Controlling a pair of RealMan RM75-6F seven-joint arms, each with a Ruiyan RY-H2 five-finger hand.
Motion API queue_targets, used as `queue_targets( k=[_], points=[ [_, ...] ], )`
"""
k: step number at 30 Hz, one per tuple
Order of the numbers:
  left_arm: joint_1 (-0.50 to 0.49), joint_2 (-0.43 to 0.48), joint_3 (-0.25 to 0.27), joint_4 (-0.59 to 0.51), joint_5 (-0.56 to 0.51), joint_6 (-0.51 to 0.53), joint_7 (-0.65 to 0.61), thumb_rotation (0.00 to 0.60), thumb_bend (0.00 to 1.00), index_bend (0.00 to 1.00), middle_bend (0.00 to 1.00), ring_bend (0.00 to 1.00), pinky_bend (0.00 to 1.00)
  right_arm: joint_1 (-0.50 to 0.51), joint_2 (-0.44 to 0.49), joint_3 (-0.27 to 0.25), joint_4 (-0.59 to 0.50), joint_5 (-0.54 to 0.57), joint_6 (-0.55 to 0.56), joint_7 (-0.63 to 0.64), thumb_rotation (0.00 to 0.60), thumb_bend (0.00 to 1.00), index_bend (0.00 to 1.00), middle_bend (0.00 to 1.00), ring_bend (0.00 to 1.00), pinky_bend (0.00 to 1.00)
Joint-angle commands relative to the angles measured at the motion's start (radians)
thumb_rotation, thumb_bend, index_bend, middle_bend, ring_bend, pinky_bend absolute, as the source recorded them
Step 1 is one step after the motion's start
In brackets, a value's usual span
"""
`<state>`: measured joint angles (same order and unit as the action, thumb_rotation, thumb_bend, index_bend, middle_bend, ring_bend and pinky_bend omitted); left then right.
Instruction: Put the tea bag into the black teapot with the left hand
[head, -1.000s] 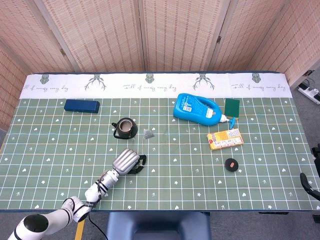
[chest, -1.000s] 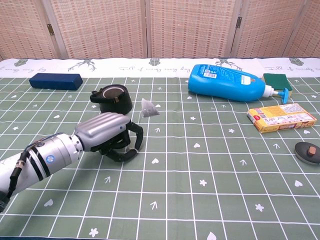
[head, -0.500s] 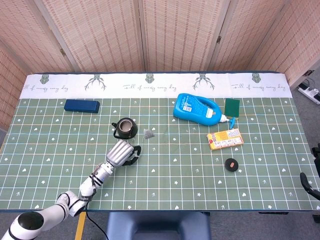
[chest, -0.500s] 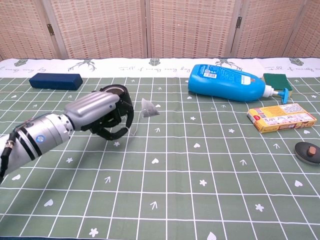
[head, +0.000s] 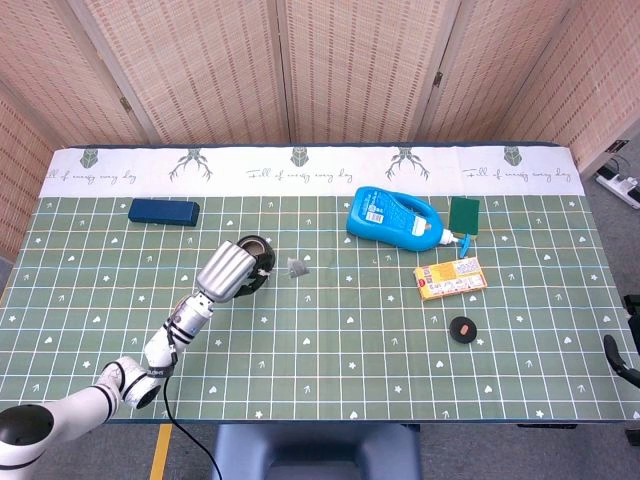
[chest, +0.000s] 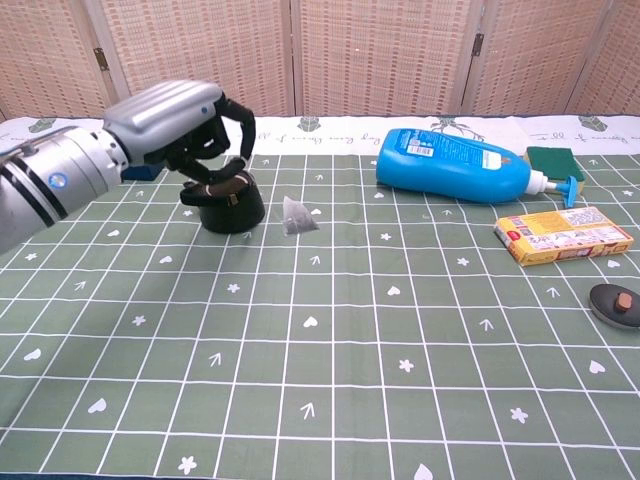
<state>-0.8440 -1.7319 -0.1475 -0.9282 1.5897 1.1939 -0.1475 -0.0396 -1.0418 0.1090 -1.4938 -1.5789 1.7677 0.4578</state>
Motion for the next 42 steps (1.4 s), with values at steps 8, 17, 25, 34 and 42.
queue_targets(
  k=[8,17,25,34,42],
  points=[
    [-0.059,0.064,-0.058,-0.072,-0.019,-0.008,0.056,0.6,0.58,0.63,1.0,0.98,1.0,0.003,-0.001,0.018,-0.008,0.035,-0.022,-0.005,0.6,0.42,0.0,0.0,0.0,0.0],
    [-0.108,0.125,-0.099,-0.096,-0.045,-0.045,0.057,0.6,0.58,0.63,1.0,0.98,1.0,0.007,-0.006,0.025,-0.025,0.048,-0.038,-0.042,0.6,0.42,0.0,0.0,0.0,0.0],
    [-0.127,0.185,-0.114,-0.092,-0.063,-0.063,0.023,0.6,0.58,0.63,1.0,0.97,1.0,0.015,-0.007,0.038,-0.033,0.08,-0.069,-0.055,0.6,0.42,0.0,0.0,0.0,0.0],
    [-0.119,0.206,-0.096,-0.04,-0.082,-0.079,-0.04,0.6,0.58,0.63,1.0,0.97,1.0,0.029,-0.007,0.043,-0.039,0.093,-0.104,-0.073,0.6,0.42,0.0,0.0,0.0,0.0],
    [-0.121,0.176,-0.052,0.049,-0.066,-0.1,-0.116,0.6,0.58,0.63,1.0,0.97,1.0,0.038,-0.013,0.048,-0.048,0.103,-0.121,-0.106,0.6,0.42,0.0,0.0,0.0,0.0]
  ],
)
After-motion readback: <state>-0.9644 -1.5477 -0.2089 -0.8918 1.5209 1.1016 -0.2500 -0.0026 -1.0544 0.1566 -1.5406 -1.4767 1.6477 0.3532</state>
